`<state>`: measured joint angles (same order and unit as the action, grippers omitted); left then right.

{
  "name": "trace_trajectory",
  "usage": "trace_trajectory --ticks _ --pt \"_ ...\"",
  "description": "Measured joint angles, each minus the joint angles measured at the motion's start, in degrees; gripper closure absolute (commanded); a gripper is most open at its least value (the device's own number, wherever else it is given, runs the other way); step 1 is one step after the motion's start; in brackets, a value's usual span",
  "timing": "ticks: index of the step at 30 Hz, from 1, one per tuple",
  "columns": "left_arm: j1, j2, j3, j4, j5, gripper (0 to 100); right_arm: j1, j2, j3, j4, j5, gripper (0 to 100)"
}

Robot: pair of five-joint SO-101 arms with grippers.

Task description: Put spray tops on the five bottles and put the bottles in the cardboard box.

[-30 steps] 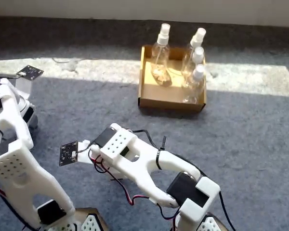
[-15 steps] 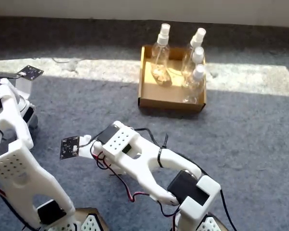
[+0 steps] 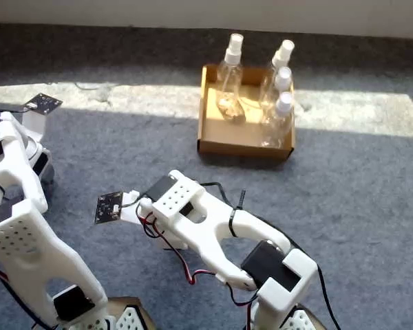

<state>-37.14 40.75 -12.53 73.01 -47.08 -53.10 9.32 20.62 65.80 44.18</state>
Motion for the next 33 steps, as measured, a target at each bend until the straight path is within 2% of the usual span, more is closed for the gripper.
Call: trace_trajectory --ticks 10,15,18,24,28,33 --pt "0.0 -0.1 0.0 0.0 0.0 95 2.4 0.0 0.0 -0.2 -0.9 92.7" --pt "-0.1 -0.4 -0.2 0.3 1.2 95 6.8 0.0 0.0 -1.3 -11.0 98.1" --pt "0.0 -2.0 -3.4 4.3 2.6 95 9.5 -1.6 -0.7 -3.3 -17.5 98.1" --pt "1.5 -8.9 -9.2 14.3 7.3 95 13.9 -18.5 4.0 -10.5 -27.0 98.5" --pt "6.5 -17.7 -9.8 18.4 11.3 95 16.9 -34.3 17.6 -20.1 -30.2 98.8" --pt "14.3 -28.5 -9.8 22.7 16.3 95 17.2 -51.8 37.5 -30.2 -31.8 99.5"
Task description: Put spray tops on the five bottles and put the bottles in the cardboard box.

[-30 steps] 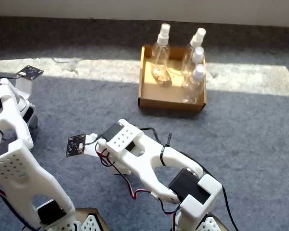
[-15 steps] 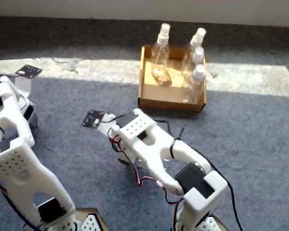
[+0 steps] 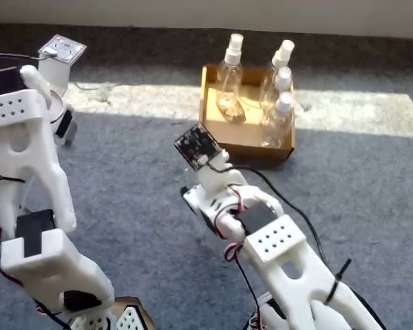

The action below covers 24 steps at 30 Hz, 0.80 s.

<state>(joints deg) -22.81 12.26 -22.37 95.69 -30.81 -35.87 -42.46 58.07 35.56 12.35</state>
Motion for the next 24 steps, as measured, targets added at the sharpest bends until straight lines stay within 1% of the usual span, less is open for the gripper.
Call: trace_trajectory --ticks 5,9,12,13,16,19,24 --pt "7.6 -10.2 0.0 2.4 5.7 95 0.0 -11.3 13.2 -4.9 -0.2 99.5" --pt "12.6 -18.8 1.3 2.5 10.1 95 -1.4 -15.2 17.8 -11.2 -0.2 99.5" --pt "16.9 -26.6 6.1 2.4 12.9 95 -2.5 -16.2 19.2 -16.6 -0.2 99.5" --pt "18.5 -29.5 8.2 1.2 14.1 95 -2.9 -16.4 19.9 -18.2 -0.2 99.5" --pt "23.2 -37.9 15.8 -4.1 17.9 95 -3.3 -16.5 21.7 -22.7 -0.2 99.5" --pt "25.9 -47.2 25.1 -12.3 22.9 95 -3.3 -16.5 23.1 -25.8 -0.2 99.5" --pt "27.1 -62.2 43.5 -30.0 32.1 95 -3.4 -16.5 23.5 -28.0 -0.2 99.5"
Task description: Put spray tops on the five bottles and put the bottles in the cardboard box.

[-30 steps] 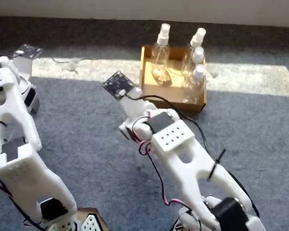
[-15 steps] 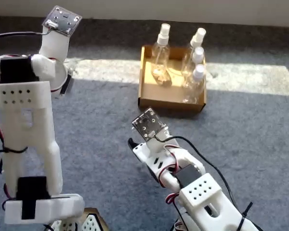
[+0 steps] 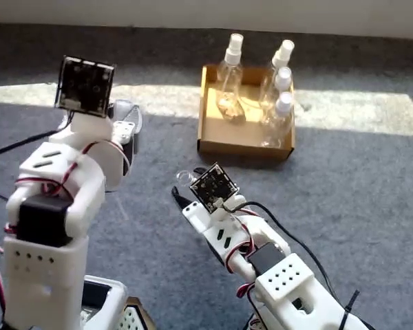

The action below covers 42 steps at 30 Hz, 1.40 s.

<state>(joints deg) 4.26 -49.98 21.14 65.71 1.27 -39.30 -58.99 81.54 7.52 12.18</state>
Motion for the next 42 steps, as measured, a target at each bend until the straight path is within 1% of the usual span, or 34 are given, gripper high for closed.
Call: trace_trajectory --ticks 3,7,9,12,14,18,25,34,40,42 --pt "-0.1 -8.4 12.0 -12.0 3.9 95 -2.9 0.0 0.0 -0.1 -0.1 99.5" --pt "-1.1 -18.5 26.5 -26.1 9.5 95 -9.2 -0.1 0.6 -0.1 -0.1 99.5" --pt "-3.3 -23.1 31.4 -31.3 12.7 95 -11.2 0.0 0.9 -0.1 -0.1 99.5" --pt "-5.2 -29.2 36.1 -35.1 15.2 98 -12.8 0.0 0.9 -0.1 -0.1 99.5" --pt "-5.3 -32.4 38.3 -36.0 15.9 100 -13.3 -0.1 0.9 -0.2 -0.1 99.5" --pt "-5.4 -36.9 39.8 -36.4 16.2 99 -14.2 -0.1 0.9 -0.2 -0.1 99.5" --pt "-5.5 -41.1 39.8 -36.2 16.2 99 -11.3 -0.1 0.9 -0.2 -0.1 99.5" --pt "-5.5 -44.9 39.8 -29.5 16.2 99 -10.9 -0.1 0.9 -0.2 -0.1 99.5" --pt "-5.4 -46.6 39.8 -29.0 16.2 99 -10.9 -0.1 0.9 -0.2 -0.1 99.5" --pt "-4.0 -46.6 39.8 -29.0 16.2 99 -10.9 -0.1 0.9 -0.2 -0.1 99.5"
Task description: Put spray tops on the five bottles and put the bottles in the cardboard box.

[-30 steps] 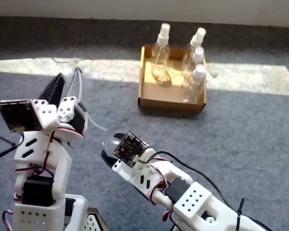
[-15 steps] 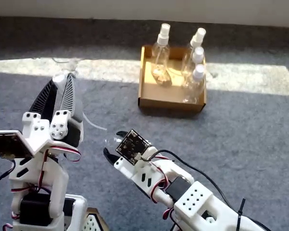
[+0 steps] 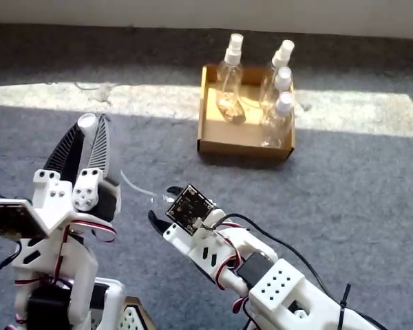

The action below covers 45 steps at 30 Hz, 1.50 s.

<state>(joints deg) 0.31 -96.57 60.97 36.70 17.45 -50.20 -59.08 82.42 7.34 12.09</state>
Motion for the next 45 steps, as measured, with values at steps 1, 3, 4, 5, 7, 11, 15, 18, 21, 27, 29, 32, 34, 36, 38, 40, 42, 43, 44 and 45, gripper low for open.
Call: trace_trajectory --ticks 1,3,4,5,7,11,15,18,21,27,29,32,34,36,38,40,42,43,44,45 --pt "1.1 0.0 0.0 0.0 0.0 99 0.0 0.0 0.0 0.0 0.0 99.5" --pt "2.4 0.0 0.3 0.0 0.0 99 0.0 0.0 0.0 0.0 0.0 99.5" --pt "2.7 0.0 0.7 0.0 0.0 99 0.0 0.0 0.0 0.0 0.0 99.5" --pt "2.9 0.0 1.3 0.0 0.0 99 0.0 0.0 0.0 0.0 0.0 99.5" --pt "3.3 0.0 2.9 0.0 -0.6 99 0.0 0.0 0.0 0.0 0.0 99.5" --pt "3.6 0.5 6.2 0.0 -1.0 99 0.0 0.0 0.0 0.0 0.0 99.5" --pt "5.3 0.3 8.2 0.0 -1.0 99 0.0 0.0 0.0 0.0 0.0 99.5" --pt "9.7 0.2 10.8 0.0 -1.0 99 0.0 0.0 0.0 0.0 -0.1 99.5" --pt "12.6 0.6 12.0 0.0 -1.0 99 0.8 0.0 -0.2 0.0 -4.5 99.5" --pt "12.9 0.6 12.1 0.0 -0.9 99 5.2 0.1 -4.6 0.0 -9.9 99.5" --pt "13.4 0.1 12.7 0.0 -0.9 99 5.5 0.1 -5.3 0.0 -10.0 99.5" --pt "15.2 0.4 13.8 0.0 -0.9 99 5.9 0.1 -5.5 0.0 -10.4 99.5" --pt "16.2 0.6 14.0 0.0 -1.0 99 6.0 0.0 -5.5 0.0 -10.4 99.5" --pt "16.4 0.6 14.0 0.0 -1.0 99 6.2 0.0 -5.5 0.0 -10.4 99.5" --pt "16.5 0.6 14.0 0.0 -1.0 99 6.2 -0.1 -5.5 0.0 -10.4 99.5" --pt "16.5 0.6 14.0 0.0 -1.0 99 6.2 -0.4 -5.5 0.0 -10.4 99.5" --pt "16.5 0.6 14.0 0.0 -1.0 98 6.2 -2.4 -5.5 0.0 -10.4 99.5" --pt "16.5 0.5 14.0 0.0 -0.9 96 6.2 -3.9 -5.5 0.0 -10.4 99.5" --pt "16.7 0.0 14.0 0.0 -0.9 92 6.2 -5.4 -5.4 0.3 -10.4 99.5" --pt "16.9 0.0 13.9 -0.1 -0.9 88 6.2 -6.9 -5.4 1.1 -10.4 99.5"
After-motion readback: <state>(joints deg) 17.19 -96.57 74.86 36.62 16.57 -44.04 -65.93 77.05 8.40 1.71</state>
